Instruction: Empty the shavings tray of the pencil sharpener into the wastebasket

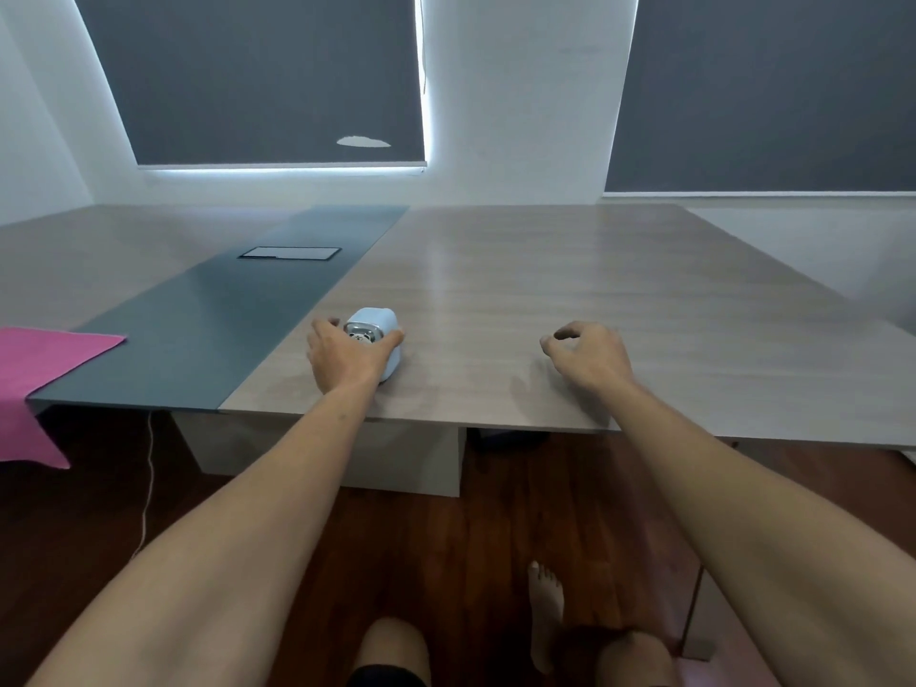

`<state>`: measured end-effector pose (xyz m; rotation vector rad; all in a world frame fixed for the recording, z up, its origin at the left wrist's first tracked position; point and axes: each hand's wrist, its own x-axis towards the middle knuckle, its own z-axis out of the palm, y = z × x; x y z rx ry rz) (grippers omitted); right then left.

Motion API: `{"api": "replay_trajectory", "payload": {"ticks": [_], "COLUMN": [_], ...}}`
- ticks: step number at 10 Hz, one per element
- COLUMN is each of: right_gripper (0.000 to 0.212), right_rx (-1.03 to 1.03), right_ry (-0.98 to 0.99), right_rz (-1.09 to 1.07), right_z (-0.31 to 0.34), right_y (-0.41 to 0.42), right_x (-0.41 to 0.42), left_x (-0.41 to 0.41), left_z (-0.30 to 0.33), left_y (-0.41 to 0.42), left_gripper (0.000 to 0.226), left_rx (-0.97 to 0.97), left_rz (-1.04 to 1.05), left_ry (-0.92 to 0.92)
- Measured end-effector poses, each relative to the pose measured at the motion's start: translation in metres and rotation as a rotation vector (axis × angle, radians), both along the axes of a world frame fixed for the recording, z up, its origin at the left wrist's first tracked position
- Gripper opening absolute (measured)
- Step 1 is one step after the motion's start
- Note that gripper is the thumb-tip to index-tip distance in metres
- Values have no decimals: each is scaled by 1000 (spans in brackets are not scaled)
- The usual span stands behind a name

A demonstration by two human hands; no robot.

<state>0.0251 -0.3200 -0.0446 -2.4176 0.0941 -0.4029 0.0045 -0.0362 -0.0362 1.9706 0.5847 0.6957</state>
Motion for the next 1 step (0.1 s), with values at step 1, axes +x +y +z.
{"api": "replay_trajectory", "payload": {"ticks": [1], "right_gripper": [53], "right_rx": [-72], "right_ry": [18], "right_rz": [-33], "right_z": [-2], "right_y": [-13], "right_x": [-3], "left_x": [-1], "left_z": [10], "left_y": [-13], "left_gripper": [90], "left_rx": [195], "left_rz": [-2], "left_ry": [-58]}}
